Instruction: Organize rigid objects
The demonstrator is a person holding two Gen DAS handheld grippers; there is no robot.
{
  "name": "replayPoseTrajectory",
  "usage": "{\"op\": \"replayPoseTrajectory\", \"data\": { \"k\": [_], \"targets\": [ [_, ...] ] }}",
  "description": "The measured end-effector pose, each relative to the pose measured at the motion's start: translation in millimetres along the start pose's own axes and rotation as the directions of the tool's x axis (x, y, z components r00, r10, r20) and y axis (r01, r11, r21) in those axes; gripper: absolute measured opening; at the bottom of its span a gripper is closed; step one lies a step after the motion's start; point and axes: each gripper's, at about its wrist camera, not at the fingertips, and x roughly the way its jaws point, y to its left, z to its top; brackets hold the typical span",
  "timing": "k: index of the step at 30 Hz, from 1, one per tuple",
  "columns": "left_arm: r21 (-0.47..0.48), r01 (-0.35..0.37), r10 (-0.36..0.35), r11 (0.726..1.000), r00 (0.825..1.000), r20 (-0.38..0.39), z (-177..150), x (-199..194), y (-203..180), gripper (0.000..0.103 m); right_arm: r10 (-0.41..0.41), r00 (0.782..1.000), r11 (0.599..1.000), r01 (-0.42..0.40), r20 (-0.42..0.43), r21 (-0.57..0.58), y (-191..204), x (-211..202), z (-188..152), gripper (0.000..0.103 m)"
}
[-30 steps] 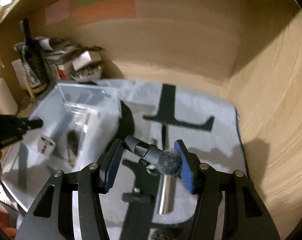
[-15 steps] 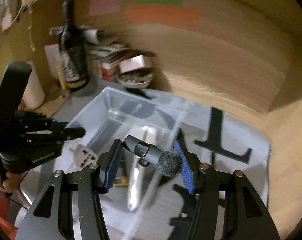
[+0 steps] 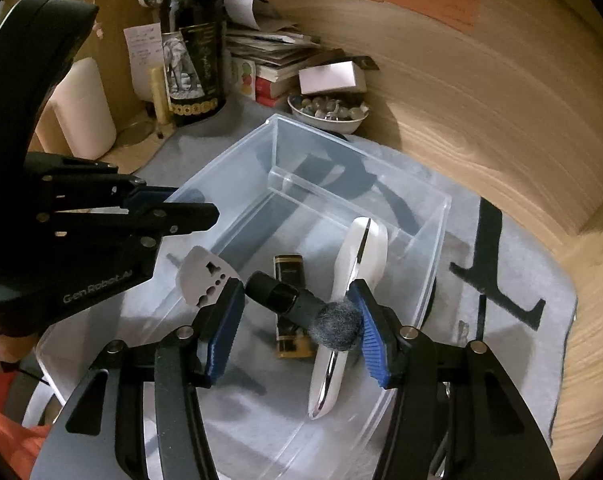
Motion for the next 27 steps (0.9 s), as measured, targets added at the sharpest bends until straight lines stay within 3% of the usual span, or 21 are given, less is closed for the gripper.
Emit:
{"op": "replayPoseTrajectory", "data": {
  "k": [14,22,27],
  "targets": [
    [0.001,0.000,0.000,1.000,1.000,0.000,0,0,1,0.011,-0.072,0.992,0.996,0.065,0.103,0.063,-21,-40,-1,0.067],
    [0.000,0.000,0.000,1.000,1.000,0.000,0,0,0,0.011,-0.180,0.974,0.975,0.158,0.140,0.155,-56,-70,-11,0.073],
    [0.002,-0.001,0.001,1.000,1.000,0.000,-1,0,0,0.011,-0.255,0.961,0.947,0.226,0.109,0.226,-84,-76,-27,0.073]
  ]
}}
